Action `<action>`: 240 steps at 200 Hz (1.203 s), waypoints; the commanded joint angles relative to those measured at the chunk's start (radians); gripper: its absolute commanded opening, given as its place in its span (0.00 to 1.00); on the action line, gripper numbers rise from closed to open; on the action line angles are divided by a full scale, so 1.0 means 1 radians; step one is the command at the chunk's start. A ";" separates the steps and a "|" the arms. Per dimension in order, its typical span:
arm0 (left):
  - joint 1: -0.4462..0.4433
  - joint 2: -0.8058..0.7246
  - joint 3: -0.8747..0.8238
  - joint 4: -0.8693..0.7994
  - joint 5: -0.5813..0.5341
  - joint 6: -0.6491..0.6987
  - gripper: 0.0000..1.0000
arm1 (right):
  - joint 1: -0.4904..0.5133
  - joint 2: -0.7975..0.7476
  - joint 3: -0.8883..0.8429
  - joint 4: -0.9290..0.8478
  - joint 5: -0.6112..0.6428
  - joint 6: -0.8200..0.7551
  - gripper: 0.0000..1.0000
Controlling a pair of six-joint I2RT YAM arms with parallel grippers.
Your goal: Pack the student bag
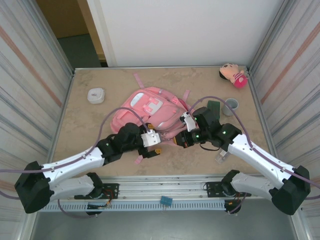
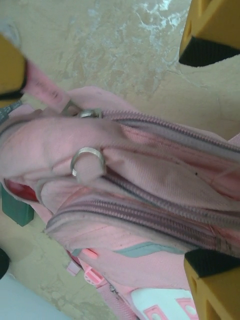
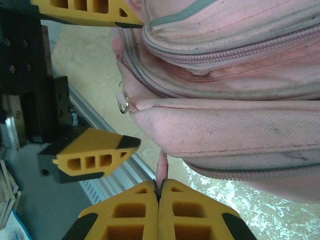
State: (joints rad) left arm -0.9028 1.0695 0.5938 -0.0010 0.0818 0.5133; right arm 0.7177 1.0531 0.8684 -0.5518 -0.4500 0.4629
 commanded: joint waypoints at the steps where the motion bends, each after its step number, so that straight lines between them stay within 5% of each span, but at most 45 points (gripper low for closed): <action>1: -0.014 0.026 -0.025 0.123 -0.144 0.082 0.99 | 0.000 -0.017 -0.001 0.058 -0.048 0.011 0.00; 40: -0.016 0.101 -0.022 0.255 -0.144 0.117 0.94 | 0.000 -0.014 -0.002 0.056 -0.050 0.008 0.00; 59: -0.015 0.123 -0.014 0.275 -0.082 0.133 0.72 | 0.000 -0.012 -0.005 0.061 -0.049 0.008 0.00; 100: 0.003 0.133 0.026 0.208 0.070 0.051 0.00 | 0.000 -0.007 -0.004 0.061 -0.021 -0.003 0.00; 153: 0.022 0.117 0.106 0.098 0.199 -0.122 0.00 | 0.039 -0.007 -0.007 0.037 0.101 -0.033 0.00; 240: 0.030 0.121 0.156 0.093 0.267 -0.153 0.00 | 0.115 0.017 0.002 0.042 0.283 -0.058 0.06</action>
State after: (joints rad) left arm -0.8631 1.2049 0.6891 0.0288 0.2249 0.4400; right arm 0.8188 1.0546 0.8658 -0.5236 -0.2489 0.4320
